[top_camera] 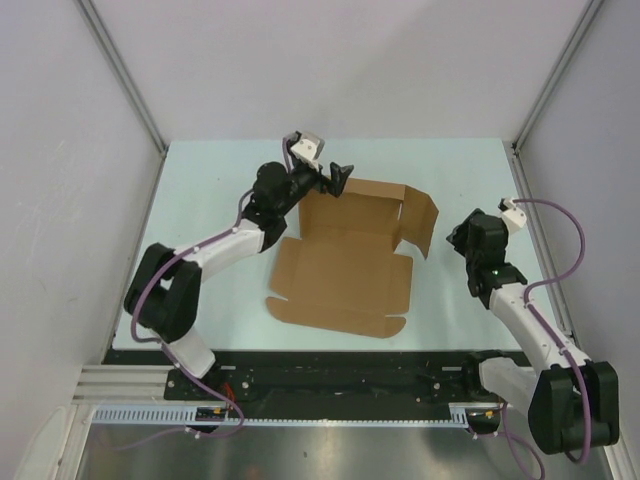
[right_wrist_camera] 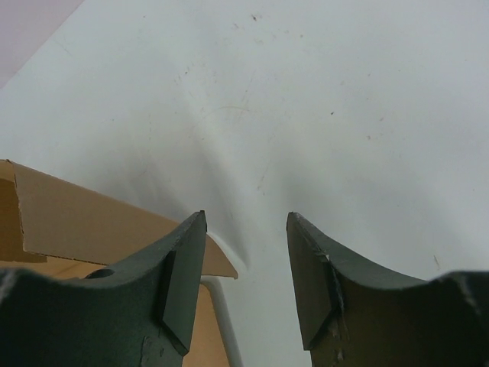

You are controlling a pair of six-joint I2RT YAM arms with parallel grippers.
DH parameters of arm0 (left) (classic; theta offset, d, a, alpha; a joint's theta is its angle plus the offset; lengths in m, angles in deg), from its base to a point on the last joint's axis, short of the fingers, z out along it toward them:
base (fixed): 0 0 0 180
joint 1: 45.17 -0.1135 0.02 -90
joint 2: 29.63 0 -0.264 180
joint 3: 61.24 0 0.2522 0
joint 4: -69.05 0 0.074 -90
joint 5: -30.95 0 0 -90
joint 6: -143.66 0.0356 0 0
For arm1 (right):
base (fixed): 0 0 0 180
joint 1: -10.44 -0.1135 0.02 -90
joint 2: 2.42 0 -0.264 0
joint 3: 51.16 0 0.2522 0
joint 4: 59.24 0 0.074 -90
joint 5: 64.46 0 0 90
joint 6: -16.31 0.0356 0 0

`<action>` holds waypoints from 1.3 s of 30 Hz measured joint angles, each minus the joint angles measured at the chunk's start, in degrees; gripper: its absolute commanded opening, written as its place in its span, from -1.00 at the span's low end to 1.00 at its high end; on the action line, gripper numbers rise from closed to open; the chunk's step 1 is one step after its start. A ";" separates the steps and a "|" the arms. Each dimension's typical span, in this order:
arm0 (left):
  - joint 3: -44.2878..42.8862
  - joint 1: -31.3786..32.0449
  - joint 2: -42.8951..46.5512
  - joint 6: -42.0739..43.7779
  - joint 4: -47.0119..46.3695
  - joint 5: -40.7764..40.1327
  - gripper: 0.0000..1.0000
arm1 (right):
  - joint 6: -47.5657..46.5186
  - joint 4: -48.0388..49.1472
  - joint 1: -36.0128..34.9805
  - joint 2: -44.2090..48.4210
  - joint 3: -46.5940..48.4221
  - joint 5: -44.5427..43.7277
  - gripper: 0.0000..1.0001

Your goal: Fold the paper box

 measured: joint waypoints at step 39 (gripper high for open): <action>26.21 2.47 17.09 17.33 -5.66 -14.47 0.99 | 0.87 6.73 1.31 -4.26 -0.02 7.82 0.03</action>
